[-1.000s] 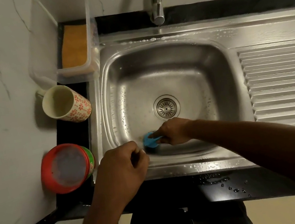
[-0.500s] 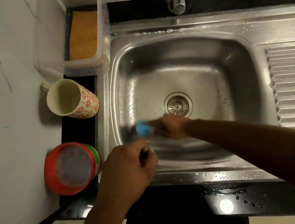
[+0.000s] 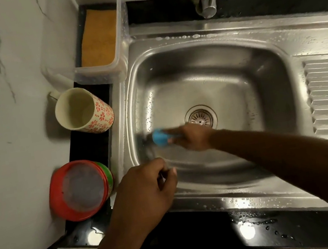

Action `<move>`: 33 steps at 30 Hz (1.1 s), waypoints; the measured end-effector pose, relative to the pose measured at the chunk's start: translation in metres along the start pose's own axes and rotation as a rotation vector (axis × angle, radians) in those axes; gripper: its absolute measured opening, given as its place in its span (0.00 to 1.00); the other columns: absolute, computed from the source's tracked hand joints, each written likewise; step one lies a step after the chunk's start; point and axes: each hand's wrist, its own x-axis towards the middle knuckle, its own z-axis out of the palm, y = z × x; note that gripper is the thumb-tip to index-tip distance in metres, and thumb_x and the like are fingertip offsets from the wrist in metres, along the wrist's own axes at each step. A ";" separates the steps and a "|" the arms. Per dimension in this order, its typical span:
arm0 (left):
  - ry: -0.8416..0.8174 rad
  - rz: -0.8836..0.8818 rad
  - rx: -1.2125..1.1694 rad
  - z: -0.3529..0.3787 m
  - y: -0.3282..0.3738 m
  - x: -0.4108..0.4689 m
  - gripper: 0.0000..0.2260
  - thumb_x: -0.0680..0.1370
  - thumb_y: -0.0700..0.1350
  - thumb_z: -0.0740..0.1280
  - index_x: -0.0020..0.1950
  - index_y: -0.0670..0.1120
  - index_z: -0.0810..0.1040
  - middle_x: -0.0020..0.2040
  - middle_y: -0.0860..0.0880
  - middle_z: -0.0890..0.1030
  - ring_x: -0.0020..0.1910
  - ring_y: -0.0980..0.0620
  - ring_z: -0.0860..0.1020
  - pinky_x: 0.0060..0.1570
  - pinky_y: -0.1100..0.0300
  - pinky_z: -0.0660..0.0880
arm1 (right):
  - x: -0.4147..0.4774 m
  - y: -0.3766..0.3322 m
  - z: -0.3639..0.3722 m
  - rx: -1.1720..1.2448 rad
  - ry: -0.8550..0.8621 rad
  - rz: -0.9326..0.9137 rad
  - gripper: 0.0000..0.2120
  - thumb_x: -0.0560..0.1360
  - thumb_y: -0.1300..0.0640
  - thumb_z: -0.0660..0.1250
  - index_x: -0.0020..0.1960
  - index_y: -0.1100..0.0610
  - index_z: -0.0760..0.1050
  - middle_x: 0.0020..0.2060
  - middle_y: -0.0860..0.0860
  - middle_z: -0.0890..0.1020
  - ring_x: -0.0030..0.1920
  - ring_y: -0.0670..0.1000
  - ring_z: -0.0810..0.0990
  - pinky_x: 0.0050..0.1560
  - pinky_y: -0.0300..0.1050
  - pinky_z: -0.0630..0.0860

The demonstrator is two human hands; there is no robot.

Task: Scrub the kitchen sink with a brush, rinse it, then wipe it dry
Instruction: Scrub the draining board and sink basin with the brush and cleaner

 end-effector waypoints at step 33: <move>-0.028 0.036 0.022 0.002 0.005 0.011 0.12 0.80 0.54 0.70 0.39 0.59 0.72 0.29 0.59 0.75 0.34 0.58 0.78 0.33 0.71 0.66 | -0.059 0.034 0.003 -0.171 -0.141 -0.158 0.24 0.85 0.43 0.59 0.80 0.44 0.66 0.48 0.50 0.87 0.40 0.47 0.81 0.48 0.37 0.72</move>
